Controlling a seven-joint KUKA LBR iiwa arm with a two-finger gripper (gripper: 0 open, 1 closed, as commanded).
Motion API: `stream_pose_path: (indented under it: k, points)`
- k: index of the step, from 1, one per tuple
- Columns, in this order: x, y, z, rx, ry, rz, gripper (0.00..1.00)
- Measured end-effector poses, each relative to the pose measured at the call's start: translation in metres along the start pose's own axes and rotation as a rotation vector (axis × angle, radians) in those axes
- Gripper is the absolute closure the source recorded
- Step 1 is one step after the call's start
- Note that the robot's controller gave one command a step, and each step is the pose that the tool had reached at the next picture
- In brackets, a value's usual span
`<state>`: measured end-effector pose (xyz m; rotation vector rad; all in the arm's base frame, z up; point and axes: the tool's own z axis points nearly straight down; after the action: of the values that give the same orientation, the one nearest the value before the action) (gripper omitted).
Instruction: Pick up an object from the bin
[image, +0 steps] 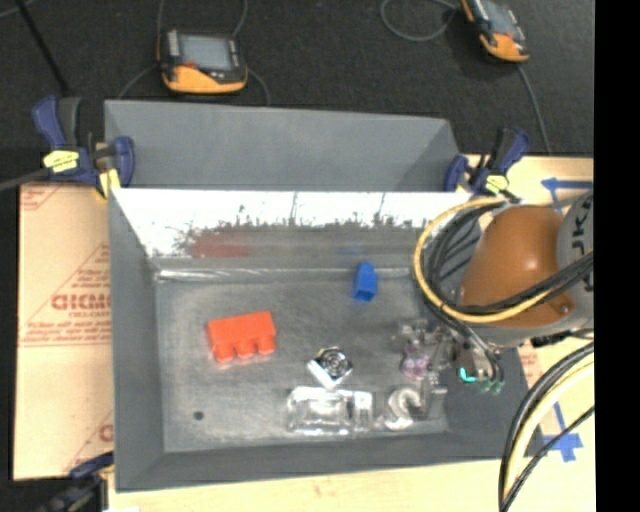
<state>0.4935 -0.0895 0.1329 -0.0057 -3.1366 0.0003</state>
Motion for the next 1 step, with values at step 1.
stream_pose_path:
  k: [1]
  points:
    - [0.0157, -0.0272, 0.0627, 0.002, -0.019, 0.006, 0.0]
